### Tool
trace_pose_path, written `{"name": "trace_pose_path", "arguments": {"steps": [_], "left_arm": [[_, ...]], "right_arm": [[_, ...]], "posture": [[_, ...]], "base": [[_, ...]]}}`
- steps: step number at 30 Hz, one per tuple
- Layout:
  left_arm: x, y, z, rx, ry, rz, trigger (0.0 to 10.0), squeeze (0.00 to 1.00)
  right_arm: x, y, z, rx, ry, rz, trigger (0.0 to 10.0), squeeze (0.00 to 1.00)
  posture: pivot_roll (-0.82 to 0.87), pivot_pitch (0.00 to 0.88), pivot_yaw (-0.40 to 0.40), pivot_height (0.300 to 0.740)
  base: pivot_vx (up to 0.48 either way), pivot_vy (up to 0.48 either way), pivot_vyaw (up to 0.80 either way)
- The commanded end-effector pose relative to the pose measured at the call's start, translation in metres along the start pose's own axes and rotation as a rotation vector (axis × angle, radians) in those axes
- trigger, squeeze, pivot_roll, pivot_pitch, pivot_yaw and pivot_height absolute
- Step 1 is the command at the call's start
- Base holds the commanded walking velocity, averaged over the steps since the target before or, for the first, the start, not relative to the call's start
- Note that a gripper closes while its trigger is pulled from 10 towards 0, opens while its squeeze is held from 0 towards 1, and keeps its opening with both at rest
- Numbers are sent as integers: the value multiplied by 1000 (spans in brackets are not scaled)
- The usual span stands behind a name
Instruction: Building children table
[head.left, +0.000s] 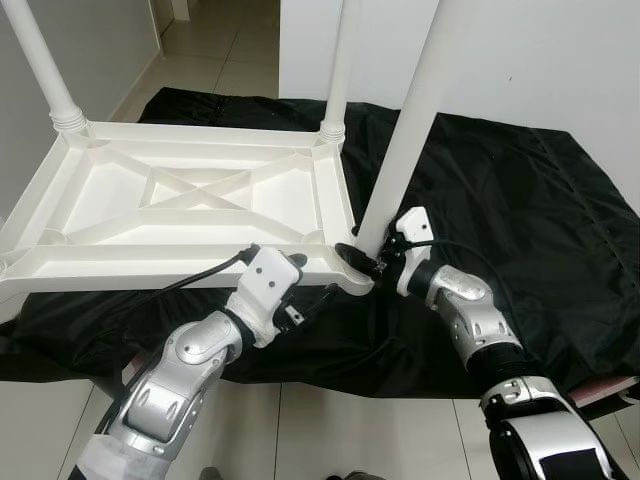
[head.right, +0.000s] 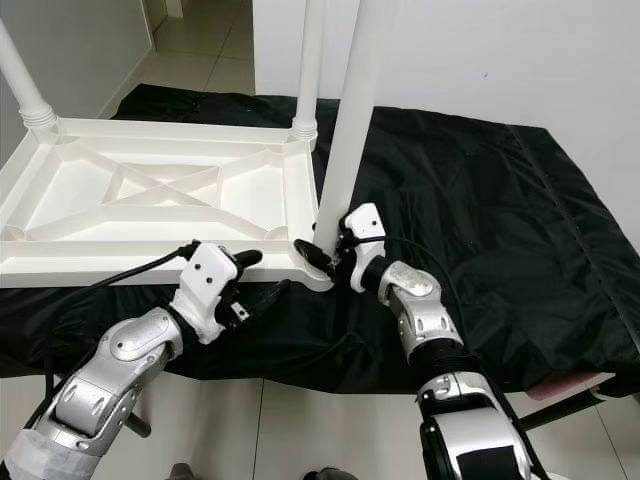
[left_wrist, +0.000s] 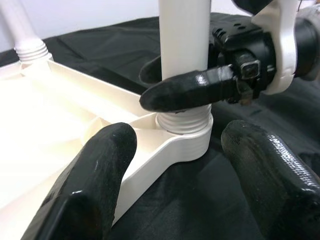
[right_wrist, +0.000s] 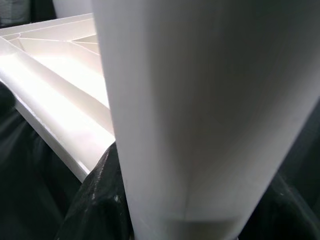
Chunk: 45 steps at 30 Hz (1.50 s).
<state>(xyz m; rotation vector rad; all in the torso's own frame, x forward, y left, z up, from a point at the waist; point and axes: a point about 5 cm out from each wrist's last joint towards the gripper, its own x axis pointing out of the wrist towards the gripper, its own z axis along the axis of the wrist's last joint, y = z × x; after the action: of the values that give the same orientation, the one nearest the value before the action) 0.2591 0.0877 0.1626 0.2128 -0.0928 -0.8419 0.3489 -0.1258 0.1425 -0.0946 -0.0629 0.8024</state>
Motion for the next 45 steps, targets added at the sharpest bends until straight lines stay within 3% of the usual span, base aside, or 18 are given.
{"name": "trace_pose_path", "arguments": {"steps": [1, 10, 11, 15, 17, 20, 25, 33, 34, 35, 45], "left_arm": [[1, -4, -5, -1, 15, -37, 10000, 0], [-1, -6, -8, -1, 20, -44, 10000, 0], [-1, -4, -10, 0, 22, -41, 10000, 0], [-1, -3, -11, -1, 23, -33, 10000, 0], [-1, -3, -11, -1, 23, -33, 10000, 0], [-1, -2, -11, 6, 22, -33, 10000, 0], [1, -4, -10, 7, 18, -36, 10000, 0], [2, -6, -11, 33, 25, -52, 10000, 0], [1, -5, -10, 38, 24, -51, 10000, 0], [1, -4, -9, 42, 22, -50, 10000, 0], [1, -2, -7, 53, 19, -46, 10000, 0]], "right_arm": [[-2, 1, -5, -9, 18, -44, 10000, 0], [-4, 11, 0, -4, -1, -187, 10000, 0], [-3, 21, -1, 9, 2, -259, 10000, 0], [-1, 33, -6, 19, 14, -354, 10000, 0], [-1, 33, -6, 19, 14, -354, 10000, 0], [5, 50, -5, 43, 10, -461, 10000, 0], [11, 62, 2, 92, -18, -525, 10000, 0], [9, 58, 6, 86, -12, -540, 10000, 0], [9, 57, 7, 82, -17, -545, 10000, 59], [9, 57, 8, 91, -21, -545, 10000, 1000], [5, 53, 14, 73, -32, -559, 10000, 1000]], "posture": [[16, 0, -80, 740], [13, 0, -86, 740], [12, 0, -85, 740], [6, 0, -83, 740], [6, 0, -83, 740], [7, 0, -84, 740], [11, 0, -82, 740], [14, 0, -81, 740], [17, 0, -81, 740], [18, 0, -83, 740], [28, 0, -87, 740]], "base": [[0, 0, 0], [0, 0, 0], [0, 0, 0], [0, 0, 0], [0, 0, 0], [0, 0, 0], [0, 0, 0], [0, 0, 0], [0, 0, 0], [0, 0, 0], [0, 0, 0]]}}
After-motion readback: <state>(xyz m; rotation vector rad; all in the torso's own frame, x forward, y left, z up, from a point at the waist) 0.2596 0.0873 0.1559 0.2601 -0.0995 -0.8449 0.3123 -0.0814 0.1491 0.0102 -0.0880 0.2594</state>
